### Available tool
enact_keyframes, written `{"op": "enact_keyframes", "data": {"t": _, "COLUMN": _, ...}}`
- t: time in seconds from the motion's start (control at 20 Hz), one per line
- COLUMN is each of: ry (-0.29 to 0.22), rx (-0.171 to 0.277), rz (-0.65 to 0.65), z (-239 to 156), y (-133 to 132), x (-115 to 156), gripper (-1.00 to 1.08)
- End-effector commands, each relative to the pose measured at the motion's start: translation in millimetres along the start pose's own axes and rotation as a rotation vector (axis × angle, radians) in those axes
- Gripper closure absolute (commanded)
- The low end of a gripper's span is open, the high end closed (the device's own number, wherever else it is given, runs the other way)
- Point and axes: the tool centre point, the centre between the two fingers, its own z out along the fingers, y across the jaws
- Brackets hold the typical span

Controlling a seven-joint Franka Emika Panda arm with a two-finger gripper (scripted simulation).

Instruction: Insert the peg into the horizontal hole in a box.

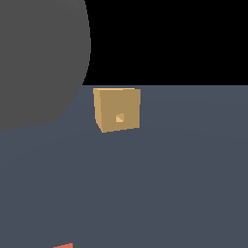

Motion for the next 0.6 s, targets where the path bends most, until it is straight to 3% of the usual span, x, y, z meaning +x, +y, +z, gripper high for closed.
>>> {"op": "enact_keyframes", "data": {"t": 0.0, "ry": -0.001, "rx": 0.0, "rz": 0.0, "z": 0, "y": 0, "x": 0, "gripper": 1.08}}
{"op": "enact_keyframes", "data": {"t": 0.3, "ry": 0.0, "rx": 0.0, "rz": -0.006, "z": -1, "y": 7, "x": 14, "gripper": 1.08}}
{"op": "enact_keyframes", "data": {"t": 0.55, "ry": 0.0, "rx": 0.0, "rz": -0.02, "z": -5, "y": 23, "x": 48, "gripper": 1.08}}
